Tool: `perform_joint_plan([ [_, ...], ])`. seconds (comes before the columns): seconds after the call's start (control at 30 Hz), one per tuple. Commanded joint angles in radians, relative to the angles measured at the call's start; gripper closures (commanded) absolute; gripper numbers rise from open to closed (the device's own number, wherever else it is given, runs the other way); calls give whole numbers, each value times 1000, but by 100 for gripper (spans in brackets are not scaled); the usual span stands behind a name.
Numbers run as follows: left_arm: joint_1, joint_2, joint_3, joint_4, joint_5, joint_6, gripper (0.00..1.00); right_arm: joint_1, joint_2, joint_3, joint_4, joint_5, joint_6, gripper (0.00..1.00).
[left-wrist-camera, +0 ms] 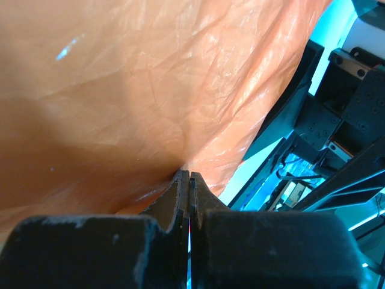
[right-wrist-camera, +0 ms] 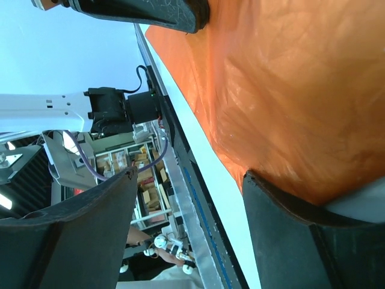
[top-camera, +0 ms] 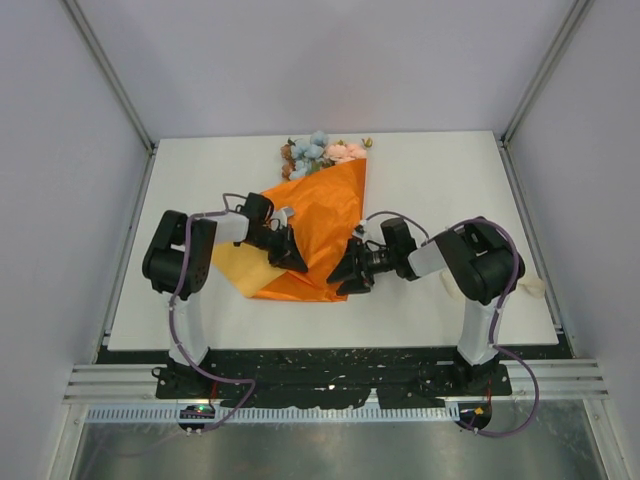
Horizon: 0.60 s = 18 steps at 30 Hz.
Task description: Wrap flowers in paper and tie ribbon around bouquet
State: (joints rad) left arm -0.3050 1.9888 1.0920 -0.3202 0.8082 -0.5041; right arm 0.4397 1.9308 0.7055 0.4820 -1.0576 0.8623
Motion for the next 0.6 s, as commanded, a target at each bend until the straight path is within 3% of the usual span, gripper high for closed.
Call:
perform_joint_plan([
  [0.0, 1, 47, 25, -103, -116, 91, 100, -53, 30, 11, -97, 82, -16, 24],
  [0.23, 1, 47, 32, -120, -119, 111, 100, -166, 114, 187, -117, 163, -23, 23],
  [0.57, 1, 59, 63, -149, -129, 131, 100, -236, 229, 373, -79, 307, 40, 20],
])
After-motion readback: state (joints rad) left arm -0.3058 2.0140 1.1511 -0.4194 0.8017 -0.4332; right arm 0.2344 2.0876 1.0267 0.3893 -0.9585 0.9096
